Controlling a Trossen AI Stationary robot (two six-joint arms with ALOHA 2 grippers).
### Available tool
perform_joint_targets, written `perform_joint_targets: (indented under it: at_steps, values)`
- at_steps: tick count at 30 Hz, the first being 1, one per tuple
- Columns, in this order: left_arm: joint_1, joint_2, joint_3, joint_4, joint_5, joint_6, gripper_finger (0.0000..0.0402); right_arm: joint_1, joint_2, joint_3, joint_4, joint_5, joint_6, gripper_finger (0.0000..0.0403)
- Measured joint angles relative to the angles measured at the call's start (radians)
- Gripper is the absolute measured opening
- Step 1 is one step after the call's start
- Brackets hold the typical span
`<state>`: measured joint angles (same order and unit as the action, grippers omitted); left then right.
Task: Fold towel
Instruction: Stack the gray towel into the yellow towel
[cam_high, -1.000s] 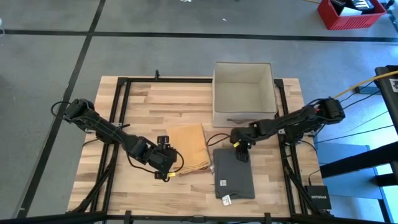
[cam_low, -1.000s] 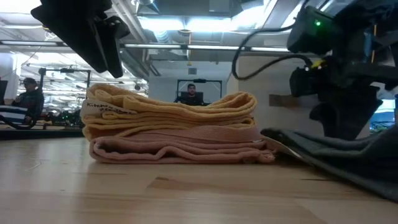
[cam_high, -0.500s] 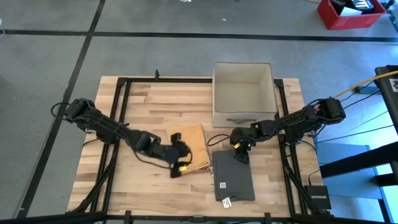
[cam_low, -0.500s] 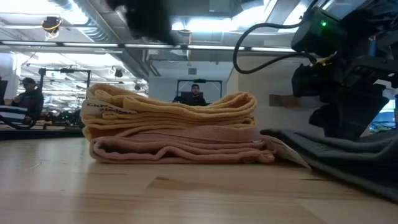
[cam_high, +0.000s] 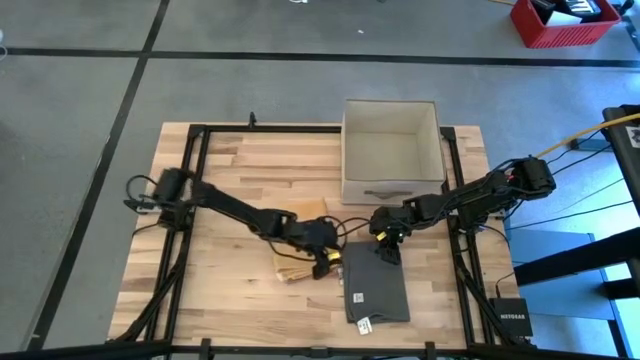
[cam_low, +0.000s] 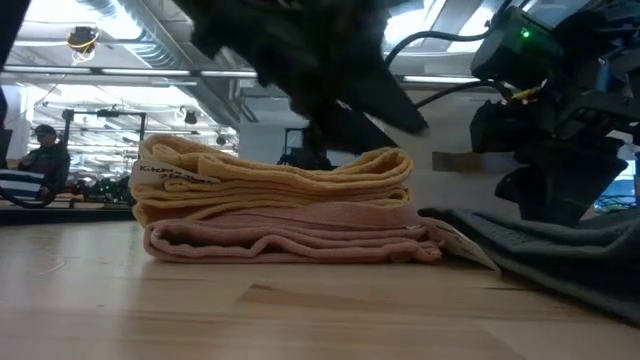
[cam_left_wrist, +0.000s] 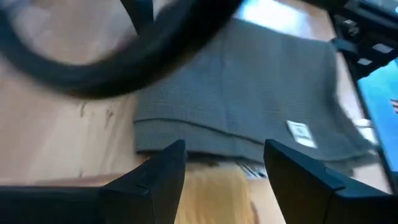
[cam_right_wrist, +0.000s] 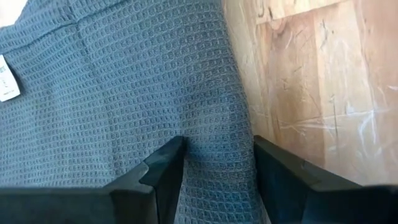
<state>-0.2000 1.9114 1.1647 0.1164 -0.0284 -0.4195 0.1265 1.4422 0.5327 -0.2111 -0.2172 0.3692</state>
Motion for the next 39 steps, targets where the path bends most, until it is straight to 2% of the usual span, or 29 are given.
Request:
perform_joint_targets:
  at_steps: [8,11,17,19,23,25,30,35,39]
  values:
    - [0.083,0.189,0.138,0.001,0.002,0.005,0.0208,0.0,0.0,0.0,0.02,0.012,-0.001,0.0185]
    - [0.114,0.23,0.152,0.02,0.004,-0.02,0.0208,0.0,0.001,0.0,0.03,0.015,-0.008,0.0185]
    - [0.138,0.287,0.154,0.099,0.07,-0.045,0.0208,-0.001,0.001,0.0,0.036,0.022,-0.017,0.0185]
    - [0.138,0.289,0.154,0.106,0.124,-0.039,0.0208,-0.001,0.001,0.0,0.038,0.023,-0.02,0.0185]
    - [0.136,0.289,0.155,0.12,0.298,-0.029,0.0208,-0.001,0.001,0.0,0.04,0.026,-0.032,0.0185]
    - [0.13,0.289,0.155,0.124,0.346,-0.038,0.0208,-0.001,0.001,0.0,0.043,0.028,-0.036,0.0185]
    - [0.115,0.289,0.156,0.093,0.313,-0.009,0.0208,0.004,0.002,-0.001,0.08,0.03,-0.036,0.0185]
    - [0.113,0.29,0.154,0.112,0.303,-0.018,0.0207,0.042,0.007,-0.001,0.12,0.075,-0.055,0.0185]
    - [0.112,0.291,0.154,0.101,0.296,-0.008,0.0177,0.051,0.022,0.001,0.123,0.089,-0.062,0.0185]
